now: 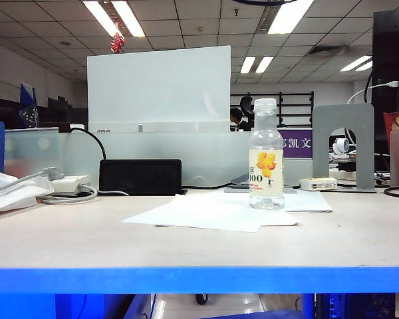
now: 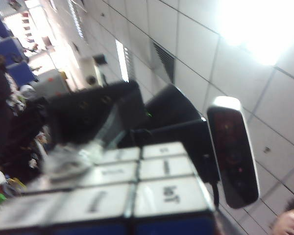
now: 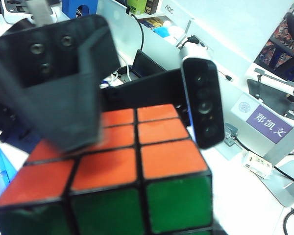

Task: Rotate the Rubik's Cube so that the bottom side is facing up.

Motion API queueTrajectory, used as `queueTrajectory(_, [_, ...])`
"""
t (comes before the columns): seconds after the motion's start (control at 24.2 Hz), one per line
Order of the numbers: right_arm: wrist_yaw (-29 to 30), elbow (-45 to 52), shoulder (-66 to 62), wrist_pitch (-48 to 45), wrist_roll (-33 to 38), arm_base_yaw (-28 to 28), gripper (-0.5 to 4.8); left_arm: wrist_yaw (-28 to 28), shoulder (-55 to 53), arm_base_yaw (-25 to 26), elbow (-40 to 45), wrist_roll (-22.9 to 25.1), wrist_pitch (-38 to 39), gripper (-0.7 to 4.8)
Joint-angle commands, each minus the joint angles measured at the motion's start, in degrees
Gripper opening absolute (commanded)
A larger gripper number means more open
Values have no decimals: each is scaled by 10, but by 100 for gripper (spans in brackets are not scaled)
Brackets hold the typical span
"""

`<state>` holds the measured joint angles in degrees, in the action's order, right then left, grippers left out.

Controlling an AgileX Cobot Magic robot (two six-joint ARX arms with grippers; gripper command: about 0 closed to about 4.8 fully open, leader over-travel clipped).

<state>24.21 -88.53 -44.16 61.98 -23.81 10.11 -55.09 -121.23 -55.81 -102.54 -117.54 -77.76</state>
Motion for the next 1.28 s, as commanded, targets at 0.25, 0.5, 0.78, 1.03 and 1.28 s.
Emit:
queueTrajectory(0.25, [-1, -2, -2, -9, 2, 0, 292, 7, 5, 94, -3, 33, 12, 409])
queueTrajectory(0.5, [-37, -2, -32, -10, 30, 0, 292, -30, 7, 172, -3, 96, -2, 400])
queueTrajectory(0.78, [-37, -2, -114, -44, 92, 0, 292, -143, 14, 253, -3, 137, -12, -6])
queueTrajectory(1.03, [-26, -2, -208, -82, 165, 0, 293, -170, 31, 320, -3, 143, -8, -6])
queueTrajectory(1.28, [-26, -2, -281, -123, 238, 17, 296, -167, 89, 419, -3, 249, -15, -6])
